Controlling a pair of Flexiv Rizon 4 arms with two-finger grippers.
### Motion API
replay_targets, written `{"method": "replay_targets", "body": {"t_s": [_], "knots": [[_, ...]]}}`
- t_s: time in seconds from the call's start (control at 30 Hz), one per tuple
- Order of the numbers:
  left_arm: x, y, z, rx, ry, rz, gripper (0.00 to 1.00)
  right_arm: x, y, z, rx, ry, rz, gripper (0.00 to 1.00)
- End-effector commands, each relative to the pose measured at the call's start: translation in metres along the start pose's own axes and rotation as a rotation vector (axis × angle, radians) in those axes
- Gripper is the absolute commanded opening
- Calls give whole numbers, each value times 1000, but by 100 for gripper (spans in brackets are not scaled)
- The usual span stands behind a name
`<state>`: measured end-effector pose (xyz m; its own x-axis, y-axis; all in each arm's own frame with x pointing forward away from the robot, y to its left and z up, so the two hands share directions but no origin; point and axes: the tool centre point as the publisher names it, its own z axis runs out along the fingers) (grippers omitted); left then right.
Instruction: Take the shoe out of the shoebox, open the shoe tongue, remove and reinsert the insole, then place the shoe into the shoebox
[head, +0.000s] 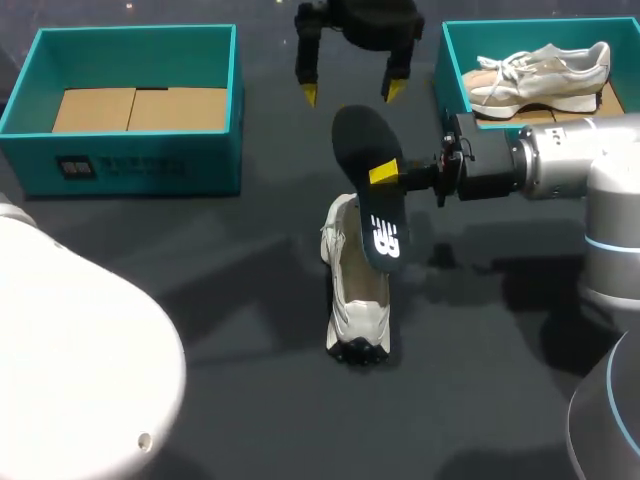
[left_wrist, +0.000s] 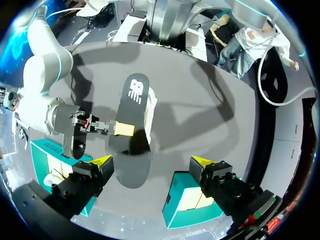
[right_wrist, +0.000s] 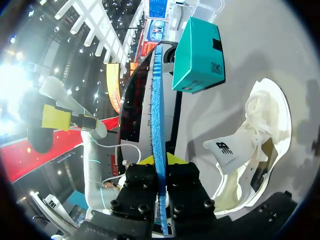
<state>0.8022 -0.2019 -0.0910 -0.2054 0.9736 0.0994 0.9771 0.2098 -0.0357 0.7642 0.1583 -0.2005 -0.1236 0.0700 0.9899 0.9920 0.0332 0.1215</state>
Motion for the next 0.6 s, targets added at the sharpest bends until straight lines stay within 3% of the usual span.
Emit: {"method": "replay_targets", "body": {"t_s": [0.03,0.37,0.6], "knots": [[41,2,12,6,-342,-20,100,0,0,1,-1,-2,1,0],[80,9,21,7,-623,-56,100,0,0,1,-1,-2,1,0],[90,6,28,-5,-817,-8,100,0,0,1,-1,-2,1,0]]}}
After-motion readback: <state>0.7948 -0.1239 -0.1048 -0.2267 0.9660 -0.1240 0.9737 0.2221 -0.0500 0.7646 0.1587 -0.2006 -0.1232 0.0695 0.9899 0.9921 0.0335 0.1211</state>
